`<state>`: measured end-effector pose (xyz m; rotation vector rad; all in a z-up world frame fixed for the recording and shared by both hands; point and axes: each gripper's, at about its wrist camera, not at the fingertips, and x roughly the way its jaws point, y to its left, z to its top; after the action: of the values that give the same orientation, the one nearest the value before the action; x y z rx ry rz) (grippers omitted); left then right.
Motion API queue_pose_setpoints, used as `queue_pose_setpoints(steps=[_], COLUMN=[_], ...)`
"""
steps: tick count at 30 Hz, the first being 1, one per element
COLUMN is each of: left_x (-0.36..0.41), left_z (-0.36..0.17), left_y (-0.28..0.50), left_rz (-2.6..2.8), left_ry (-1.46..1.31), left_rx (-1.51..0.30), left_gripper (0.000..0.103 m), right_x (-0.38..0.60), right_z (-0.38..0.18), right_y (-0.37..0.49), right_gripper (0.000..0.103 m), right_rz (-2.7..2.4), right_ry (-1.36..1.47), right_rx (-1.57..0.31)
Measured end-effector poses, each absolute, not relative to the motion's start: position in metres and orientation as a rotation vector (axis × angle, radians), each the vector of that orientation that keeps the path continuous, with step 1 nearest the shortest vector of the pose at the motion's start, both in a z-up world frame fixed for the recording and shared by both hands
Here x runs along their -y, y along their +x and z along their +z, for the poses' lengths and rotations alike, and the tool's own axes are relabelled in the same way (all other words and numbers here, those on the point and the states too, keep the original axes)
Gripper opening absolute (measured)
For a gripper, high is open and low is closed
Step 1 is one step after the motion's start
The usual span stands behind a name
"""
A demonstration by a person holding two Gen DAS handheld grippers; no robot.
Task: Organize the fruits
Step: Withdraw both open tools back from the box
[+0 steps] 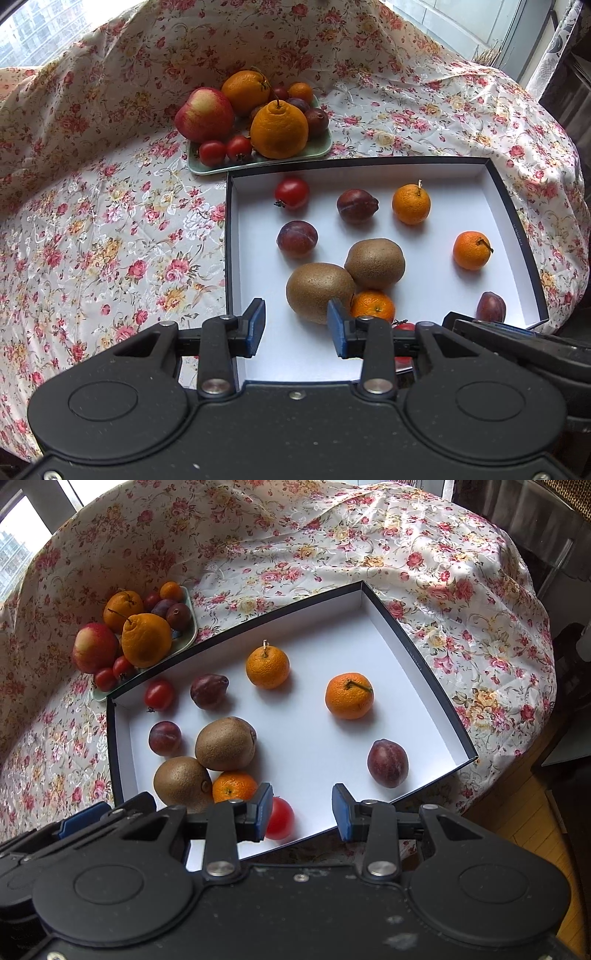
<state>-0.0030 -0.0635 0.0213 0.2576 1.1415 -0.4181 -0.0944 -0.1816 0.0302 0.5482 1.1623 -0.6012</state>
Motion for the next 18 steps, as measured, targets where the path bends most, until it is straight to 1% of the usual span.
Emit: queue_pose_setpoints(steps=[18], left_x=[0.036], left_z=[0.024], left_y=[-0.003], left_rz=[-0.382], left_ry=[0.255], left_rx=[-1.153], left_gripper=[0.047], right_x=[0.151], right_z=[0.029], right_y=[-0.089], right_gripper=[0.039], right_rz=[-0.561], right_ry=[0.448], right_rx=[-1.188])
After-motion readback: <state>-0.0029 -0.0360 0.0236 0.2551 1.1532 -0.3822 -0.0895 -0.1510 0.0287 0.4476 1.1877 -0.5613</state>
